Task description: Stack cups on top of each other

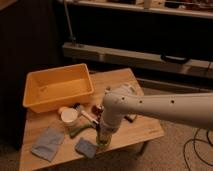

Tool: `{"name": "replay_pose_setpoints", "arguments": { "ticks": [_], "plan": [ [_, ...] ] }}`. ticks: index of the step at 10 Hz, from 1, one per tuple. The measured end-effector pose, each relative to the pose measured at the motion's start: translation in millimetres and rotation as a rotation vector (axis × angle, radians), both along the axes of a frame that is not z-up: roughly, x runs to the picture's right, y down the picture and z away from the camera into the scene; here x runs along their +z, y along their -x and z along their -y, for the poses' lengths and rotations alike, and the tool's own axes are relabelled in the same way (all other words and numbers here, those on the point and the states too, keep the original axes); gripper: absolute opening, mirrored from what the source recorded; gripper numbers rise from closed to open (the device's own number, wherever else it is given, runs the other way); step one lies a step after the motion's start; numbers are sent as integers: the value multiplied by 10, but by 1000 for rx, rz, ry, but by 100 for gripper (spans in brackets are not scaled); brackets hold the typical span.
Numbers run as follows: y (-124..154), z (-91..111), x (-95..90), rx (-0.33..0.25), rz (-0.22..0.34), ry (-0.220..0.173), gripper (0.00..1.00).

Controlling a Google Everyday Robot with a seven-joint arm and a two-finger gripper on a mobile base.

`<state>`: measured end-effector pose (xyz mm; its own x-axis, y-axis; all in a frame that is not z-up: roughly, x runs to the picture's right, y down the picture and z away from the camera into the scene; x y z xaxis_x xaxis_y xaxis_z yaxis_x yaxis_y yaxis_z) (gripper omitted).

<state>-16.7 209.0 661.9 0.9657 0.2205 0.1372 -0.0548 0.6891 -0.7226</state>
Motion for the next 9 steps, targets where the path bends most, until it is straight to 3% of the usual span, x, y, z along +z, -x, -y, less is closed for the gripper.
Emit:
{"name": "replay_pose_setpoints", "arguments": {
  "ticks": [2, 3, 9],
  "plan": [
    [67, 30, 46, -5, 2, -10, 77],
    [92, 37, 63, -11, 1, -13, 80],
    [1, 32, 80, -21, -27, -18, 80]
  ]
}}
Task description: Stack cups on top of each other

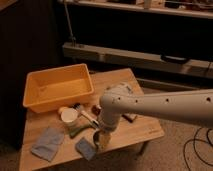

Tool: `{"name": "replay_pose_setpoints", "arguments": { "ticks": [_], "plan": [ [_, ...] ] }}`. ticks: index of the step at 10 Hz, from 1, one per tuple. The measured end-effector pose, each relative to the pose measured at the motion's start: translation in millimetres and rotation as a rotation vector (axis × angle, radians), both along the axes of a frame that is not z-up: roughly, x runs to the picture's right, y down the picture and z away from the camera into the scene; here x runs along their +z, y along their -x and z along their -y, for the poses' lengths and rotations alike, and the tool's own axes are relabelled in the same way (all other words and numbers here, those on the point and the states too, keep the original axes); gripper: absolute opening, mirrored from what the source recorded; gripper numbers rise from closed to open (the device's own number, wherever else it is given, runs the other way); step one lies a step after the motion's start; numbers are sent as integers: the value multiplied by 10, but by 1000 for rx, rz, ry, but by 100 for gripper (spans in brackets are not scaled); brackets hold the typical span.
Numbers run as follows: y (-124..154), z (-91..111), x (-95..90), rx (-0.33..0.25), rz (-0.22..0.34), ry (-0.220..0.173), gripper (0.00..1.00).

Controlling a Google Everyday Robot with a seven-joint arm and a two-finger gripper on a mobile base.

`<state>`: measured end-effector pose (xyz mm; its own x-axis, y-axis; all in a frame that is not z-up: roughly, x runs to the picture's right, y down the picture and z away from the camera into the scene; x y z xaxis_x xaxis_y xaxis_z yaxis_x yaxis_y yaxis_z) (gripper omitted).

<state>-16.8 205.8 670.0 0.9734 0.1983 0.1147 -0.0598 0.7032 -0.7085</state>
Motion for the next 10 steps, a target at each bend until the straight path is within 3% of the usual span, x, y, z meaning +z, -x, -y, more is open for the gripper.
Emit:
{"name": "replay_pose_setpoints", "arguments": {
  "ticks": [10],
  "plan": [
    [-11, 12, 3, 8, -3, -4, 80]
  ]
}}
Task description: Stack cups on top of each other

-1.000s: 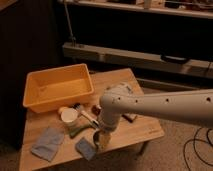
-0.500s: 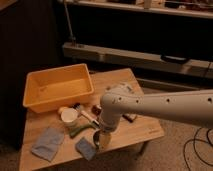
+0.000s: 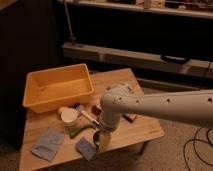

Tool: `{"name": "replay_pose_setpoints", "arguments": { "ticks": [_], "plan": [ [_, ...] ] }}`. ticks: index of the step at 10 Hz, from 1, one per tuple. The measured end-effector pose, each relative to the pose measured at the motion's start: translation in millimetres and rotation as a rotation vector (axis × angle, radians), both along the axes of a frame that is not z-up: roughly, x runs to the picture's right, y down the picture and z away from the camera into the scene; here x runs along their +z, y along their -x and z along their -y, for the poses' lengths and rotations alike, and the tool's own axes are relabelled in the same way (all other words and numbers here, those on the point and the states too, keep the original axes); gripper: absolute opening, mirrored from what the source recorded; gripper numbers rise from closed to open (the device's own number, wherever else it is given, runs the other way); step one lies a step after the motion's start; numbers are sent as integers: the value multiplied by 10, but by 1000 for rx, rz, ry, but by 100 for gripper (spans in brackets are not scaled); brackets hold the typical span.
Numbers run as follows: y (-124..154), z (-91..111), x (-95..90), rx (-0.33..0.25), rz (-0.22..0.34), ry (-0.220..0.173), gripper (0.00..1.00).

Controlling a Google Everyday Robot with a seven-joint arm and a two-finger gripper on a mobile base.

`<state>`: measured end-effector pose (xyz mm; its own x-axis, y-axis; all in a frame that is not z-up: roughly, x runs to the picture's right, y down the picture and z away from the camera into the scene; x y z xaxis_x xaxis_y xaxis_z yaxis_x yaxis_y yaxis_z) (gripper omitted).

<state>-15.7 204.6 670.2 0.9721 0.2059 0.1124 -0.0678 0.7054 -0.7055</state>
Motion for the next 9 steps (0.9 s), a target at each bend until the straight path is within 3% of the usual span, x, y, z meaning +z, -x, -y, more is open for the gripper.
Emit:
{"name": "replay_pose_setpoints", "arguments": {
  "ticks": [3, 5, 9],
  "plan": [
    [-2, 6, 15, 1, -3, 3, 80],
    [43, 98, 73, -43, -32, 33, 80],
    [-8, 123, 115, -61, -45, 84, 80]
  ]
}}
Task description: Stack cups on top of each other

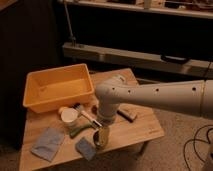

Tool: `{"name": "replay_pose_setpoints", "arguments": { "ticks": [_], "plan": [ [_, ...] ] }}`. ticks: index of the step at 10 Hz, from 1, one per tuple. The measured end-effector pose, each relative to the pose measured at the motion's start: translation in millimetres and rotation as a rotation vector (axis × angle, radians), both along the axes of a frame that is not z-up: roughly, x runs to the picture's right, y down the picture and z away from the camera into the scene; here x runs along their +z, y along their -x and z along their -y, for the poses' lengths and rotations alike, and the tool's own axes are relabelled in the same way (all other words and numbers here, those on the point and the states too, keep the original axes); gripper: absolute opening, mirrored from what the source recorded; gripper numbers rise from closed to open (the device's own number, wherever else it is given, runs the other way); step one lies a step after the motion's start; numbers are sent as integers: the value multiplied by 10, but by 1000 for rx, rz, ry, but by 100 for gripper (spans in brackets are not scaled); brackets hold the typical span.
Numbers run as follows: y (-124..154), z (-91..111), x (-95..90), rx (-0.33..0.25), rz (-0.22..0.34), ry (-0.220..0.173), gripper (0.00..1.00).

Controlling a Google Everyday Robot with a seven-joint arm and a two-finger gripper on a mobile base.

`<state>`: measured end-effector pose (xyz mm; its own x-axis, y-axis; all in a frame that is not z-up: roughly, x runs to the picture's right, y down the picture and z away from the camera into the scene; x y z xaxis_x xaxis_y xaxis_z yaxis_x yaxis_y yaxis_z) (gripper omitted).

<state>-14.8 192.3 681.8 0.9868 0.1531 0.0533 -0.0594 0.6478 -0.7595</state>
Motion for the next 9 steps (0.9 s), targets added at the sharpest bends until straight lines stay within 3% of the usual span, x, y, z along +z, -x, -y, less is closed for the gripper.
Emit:
{"name": "replay_pose_setpoints", "arguments": {
  "ticks": [4, 9],
  "plan": [
    [-63, -131, 247, 26, -1, 35, 80],
    [-52, -40, 469, 67, -10, 78, 80]
  ]
}}
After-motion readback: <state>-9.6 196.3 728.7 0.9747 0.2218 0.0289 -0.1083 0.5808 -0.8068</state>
